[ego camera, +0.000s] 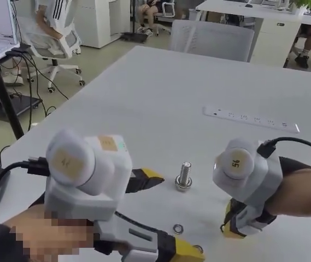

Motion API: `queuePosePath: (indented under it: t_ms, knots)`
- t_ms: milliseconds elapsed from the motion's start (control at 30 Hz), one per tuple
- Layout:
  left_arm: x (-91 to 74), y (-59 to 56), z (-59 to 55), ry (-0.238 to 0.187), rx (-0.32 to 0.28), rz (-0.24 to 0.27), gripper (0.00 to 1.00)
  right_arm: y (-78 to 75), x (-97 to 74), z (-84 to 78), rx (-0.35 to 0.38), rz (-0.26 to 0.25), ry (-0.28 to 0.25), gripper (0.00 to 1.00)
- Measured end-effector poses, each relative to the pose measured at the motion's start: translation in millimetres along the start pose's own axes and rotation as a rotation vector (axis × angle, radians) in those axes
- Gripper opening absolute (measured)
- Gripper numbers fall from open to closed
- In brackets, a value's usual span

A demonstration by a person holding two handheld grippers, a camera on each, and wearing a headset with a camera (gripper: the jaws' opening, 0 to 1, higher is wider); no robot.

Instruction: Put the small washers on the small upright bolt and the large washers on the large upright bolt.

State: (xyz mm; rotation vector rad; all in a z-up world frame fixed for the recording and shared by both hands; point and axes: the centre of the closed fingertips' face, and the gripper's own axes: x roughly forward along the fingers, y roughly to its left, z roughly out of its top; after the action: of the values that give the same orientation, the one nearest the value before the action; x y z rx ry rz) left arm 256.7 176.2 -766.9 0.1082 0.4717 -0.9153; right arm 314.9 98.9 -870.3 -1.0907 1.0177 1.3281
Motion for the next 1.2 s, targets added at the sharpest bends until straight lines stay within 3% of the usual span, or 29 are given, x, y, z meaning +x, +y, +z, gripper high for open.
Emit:
queuePosePath:
  t_ms: [867, 1200]
  knots:
    - [-0.6, -0.4, -1.2, 0.005, 0.003, -0.003, 0.83, -19.5, -32.6, -42.7, 0.114, -0.059, 0.002, 0.14]
    - [-0.7, 0.0, -0.5, 0.003, 0.002, -0.002, 0.83, -32.1, -51.7, -40.9, 0.116, -0.099, -0.005, 0.14]
